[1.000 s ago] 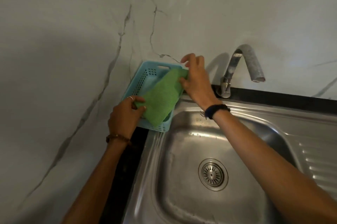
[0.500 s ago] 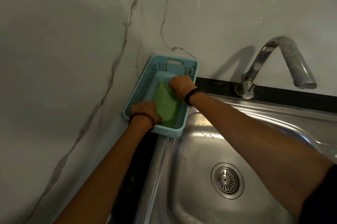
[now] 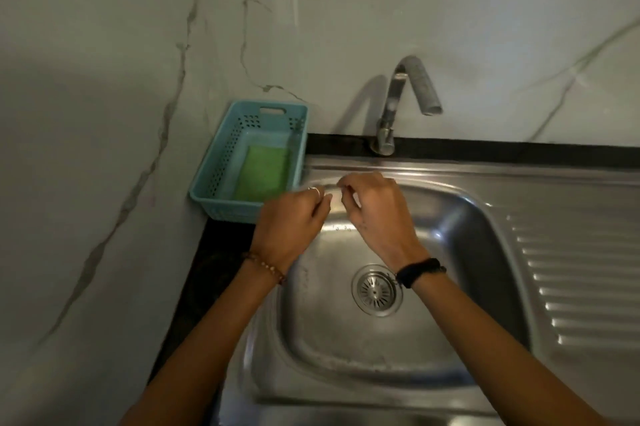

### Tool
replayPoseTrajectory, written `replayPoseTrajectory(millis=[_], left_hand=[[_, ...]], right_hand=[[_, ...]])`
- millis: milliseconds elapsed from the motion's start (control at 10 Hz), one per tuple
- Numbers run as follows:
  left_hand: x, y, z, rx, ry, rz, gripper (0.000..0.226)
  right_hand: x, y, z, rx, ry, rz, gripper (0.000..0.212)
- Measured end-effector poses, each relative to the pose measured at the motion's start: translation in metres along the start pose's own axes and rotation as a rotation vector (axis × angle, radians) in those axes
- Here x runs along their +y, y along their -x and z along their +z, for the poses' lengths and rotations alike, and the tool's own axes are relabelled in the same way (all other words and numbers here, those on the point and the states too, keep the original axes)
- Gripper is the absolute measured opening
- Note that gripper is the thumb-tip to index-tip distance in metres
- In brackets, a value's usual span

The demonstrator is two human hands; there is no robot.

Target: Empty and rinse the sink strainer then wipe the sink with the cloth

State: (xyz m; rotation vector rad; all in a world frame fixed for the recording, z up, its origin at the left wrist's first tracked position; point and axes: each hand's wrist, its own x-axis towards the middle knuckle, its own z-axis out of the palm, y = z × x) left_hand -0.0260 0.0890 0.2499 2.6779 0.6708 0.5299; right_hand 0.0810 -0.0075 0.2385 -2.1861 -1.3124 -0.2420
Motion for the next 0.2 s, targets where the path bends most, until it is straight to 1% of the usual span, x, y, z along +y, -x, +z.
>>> replayPoseTrajectory(millis=[100, 200], left_hand=[[0.022, 0.014, 0.026, -0.077, -0.003, 0.039, 0.023], [0.037, 0.026, 0.051, -0.175, -0.028, 0.063, 0.027]], right_hand=[[0.014, 0.036, 0.002, -0.079, 0.172, 0.029, 0.02], [0.029, 0.058, 0.007, -0.206, 0.296, 0.113, 0.047]])
